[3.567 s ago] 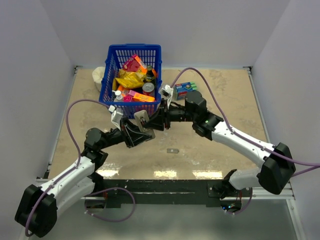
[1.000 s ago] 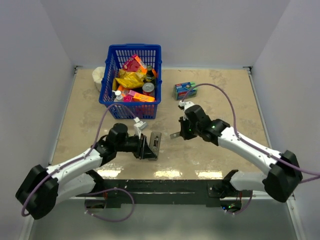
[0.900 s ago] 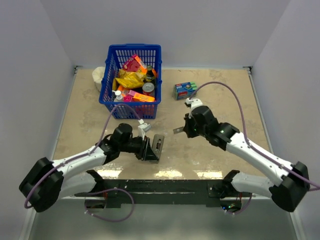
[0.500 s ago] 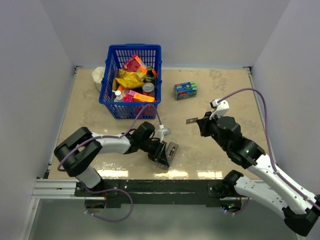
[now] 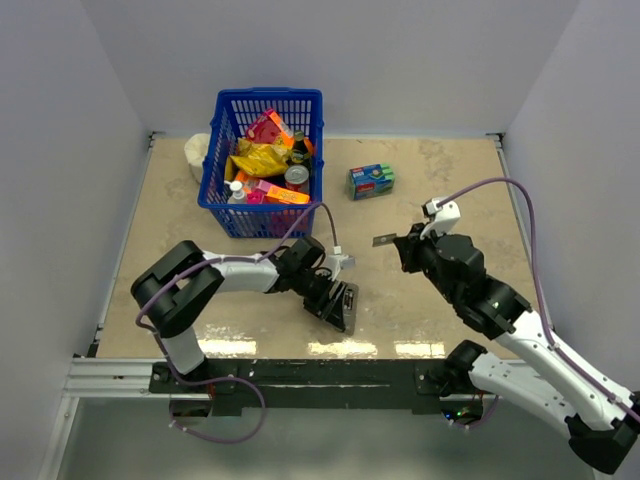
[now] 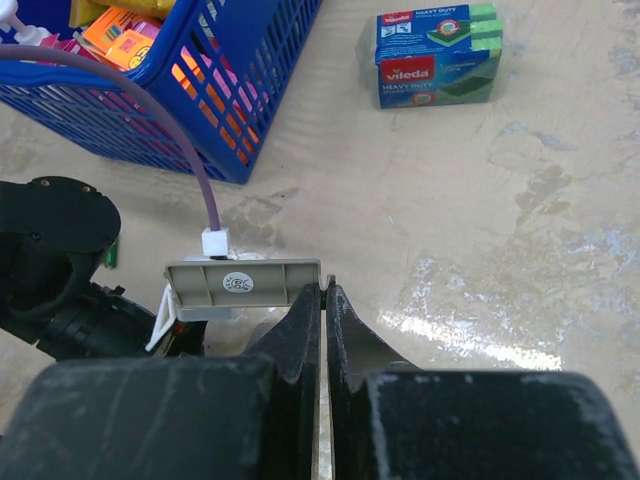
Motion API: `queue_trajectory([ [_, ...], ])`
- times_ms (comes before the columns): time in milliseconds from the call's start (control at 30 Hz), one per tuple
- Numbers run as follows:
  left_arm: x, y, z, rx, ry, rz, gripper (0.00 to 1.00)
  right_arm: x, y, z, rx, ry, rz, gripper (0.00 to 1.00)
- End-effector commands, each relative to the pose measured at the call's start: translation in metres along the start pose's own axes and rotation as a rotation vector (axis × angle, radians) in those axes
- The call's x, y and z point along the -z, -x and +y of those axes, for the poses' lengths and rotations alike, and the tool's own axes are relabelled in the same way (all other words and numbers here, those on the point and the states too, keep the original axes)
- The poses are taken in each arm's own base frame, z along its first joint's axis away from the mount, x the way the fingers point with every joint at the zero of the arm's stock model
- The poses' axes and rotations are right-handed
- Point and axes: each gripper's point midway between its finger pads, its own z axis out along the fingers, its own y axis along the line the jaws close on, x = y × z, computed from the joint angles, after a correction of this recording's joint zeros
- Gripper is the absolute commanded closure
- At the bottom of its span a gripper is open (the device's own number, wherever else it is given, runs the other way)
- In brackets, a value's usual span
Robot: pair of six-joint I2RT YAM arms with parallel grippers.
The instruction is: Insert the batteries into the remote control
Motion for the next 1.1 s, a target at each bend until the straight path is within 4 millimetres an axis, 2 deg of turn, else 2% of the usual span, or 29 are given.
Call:
queue_trajectory([
  [0, 0.012, -0.011, 0.030, 0.012, 0.147, 0.023, 0.34, -0.003, 0.017, 0.003, 0.010, 0.006, -0.062, 1.00],
  [100, 0.034, 0.000, 0.038, 0.029, 0.206, -0.036, 0.29, -0.005, 0.019, 0.004, 0.035, 0.008, -0.065, 1.00],
  [133, 0.043, 0.005, 0.037, 0.019, 0.227, -0.071, 0.22, -0.005, 0.022, 0.004, 0.040, 0.011, -0.076, 1.00],
  [200, 0.057, 0.013, 0.036, 0.019, 0.250, -0.121, 0.20, -0.007, 0.022, 0.007, 0.073, 0.033, -0.080, 1.00],
  [300, 0.081, 0.038, 0.014, -0.055, 0.240, -0.256, 0.19, -0.008, 0.025, 0.015, 0.130, 0.085, -0.107, 1.00],
  [333, 0.094, 0.052, -0.003, -0.087, 0.211, -0.331, 0.18, -0.008, 0.031, 0.020, 0.144, 0.112, -0.136, 1.00],
  [367, 0.101, 0.060, -0.012, -0.101, 0.188, -0.372, 0.18, -0.009, 0.030, 0.021, 0.186, 0.130, -0.144, 1.00],
  [400, 0.111, 0.069, -0.019, -0.107, 0.164, -0.418, 0.18, -0.008, 0.029, 0.032, 0.217, 0.195, -0.149, 1.00],
  [433, 0.127, 0.085, -0.044, -0.140, 0.094, -0.503, 0.18, -0.007, 0.034, 0.039, 0.244, 0.233, -0.182, 1.00],
  [500, 0.150, 0.103, -0.066, -0.172, 0.015, -0.603, 0.16, -0.010, 0.032, 0.046, 0.333, 0.281, -0.193, 1.00],
  [533, 0.167, 0.116, -0.086, -0.192, -0.048, -0.681, 0.15, -0.009, 0.032, 0.054, 0.357, 0.328, -0.200, 1.00],
  [600, 0.183, 0.125, -0.104, -0.206, -0.121, -0.734, 0.14, -0.010, 0.035, 0.060, 0.408, 0.358, -0.221, 1.00],
  [633, 0.194, 0.135, -0.121, -0.213, -0.181, -0.781, 0.13, -0.008, 0.042, 0.068, 0.423, 0.397, -0.255, 1.00],
  [733, 0.208, 0.145, -0.149, -0.199, -0.329, -0.823, 0.12, -0.007, 0.050, 0.079, 0.468, 0.447, -0.313, 1.00],
  [833, 0.218, 0.151, -0.169, -0.193, -0.468, -0.849, 0.12, -0.009, 0.055, 0.090, 0.487, 0.496, -0.337, 1.00],
  [967, 0.232, 0.152, -0.185, -0.175, -0.613, -0.894, 0.12, -0.011, 0.066, 0.097, 0.515, 0.510, -0.384, 1.00],
  [1067, 0.231, 0.155, -0.186, -0.147, -0.656, -0.876, 0.12, -0.008, 0.076, 0.097, 0.528, 0.499, -0.448, 1.00],
])
